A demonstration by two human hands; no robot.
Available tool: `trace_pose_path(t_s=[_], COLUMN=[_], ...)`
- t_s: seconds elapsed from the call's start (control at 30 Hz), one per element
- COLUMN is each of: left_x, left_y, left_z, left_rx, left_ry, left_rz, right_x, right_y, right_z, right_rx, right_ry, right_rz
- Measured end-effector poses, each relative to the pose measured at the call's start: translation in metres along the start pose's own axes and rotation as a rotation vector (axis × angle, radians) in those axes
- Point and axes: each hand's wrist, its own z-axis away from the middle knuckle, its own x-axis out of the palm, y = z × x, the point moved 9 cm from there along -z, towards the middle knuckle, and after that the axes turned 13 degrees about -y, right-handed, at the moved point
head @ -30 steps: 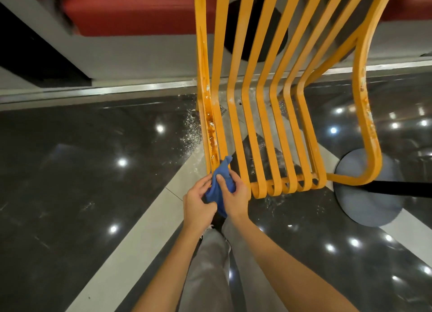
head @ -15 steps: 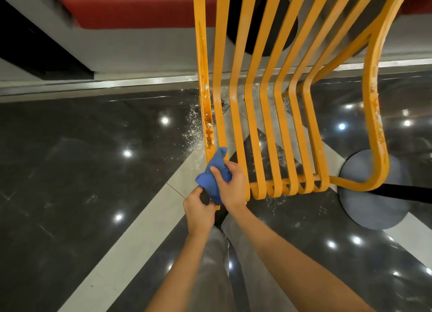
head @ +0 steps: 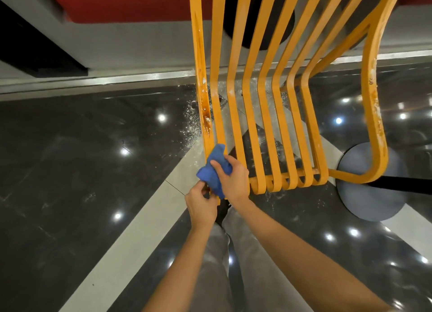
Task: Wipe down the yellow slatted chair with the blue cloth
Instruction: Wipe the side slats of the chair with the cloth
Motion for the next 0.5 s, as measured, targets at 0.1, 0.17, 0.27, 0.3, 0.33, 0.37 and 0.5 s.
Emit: trace_pose_path(t_s=[0.1,0.17,0.27,0.3,0.33,0.37,0.5], left_x=[0.004,0.006,0.007,0.008,0.009,0.009,0.010], left_y=[0.000,0.003,-0.004,-0.006,-0.006,-0.004,0.028], left_z=[-0.001,-0.002,-0.005,-0.006,-0.007,-0.007,0.003], left_rx=[0.032,0.051,0.047,0.056,0.078,0.104,0.244], left_ry=[-0.013,-0.038,-0.033,-0.037,-0.042,-0.040,0.079], left_rz=[0.046,0.083,0.068,0.037,-0.021,-0.103,-0.650], right_x=[-0.003,-0.007,-0.014,-0.014,-0.014,-0.013,-0.025], right_y=[-0.009,-0.025,-0.046,-0.046,-0.045,-0.038,-0.028], right_z=[-0.025,-0.061,-0.094,-0.095,-0.091,-0.085,-0.052], right_rx=[0.001,-0.007,-0.031,-0.050,-0.069,-0.067,-0.157], right_ry=[0.035,0.066,0.105,0.108,0.106,0.088,0.041], right_rz=[0.007,-0.001,-0.006,-0.010,-0.013,-0.004,0.154])
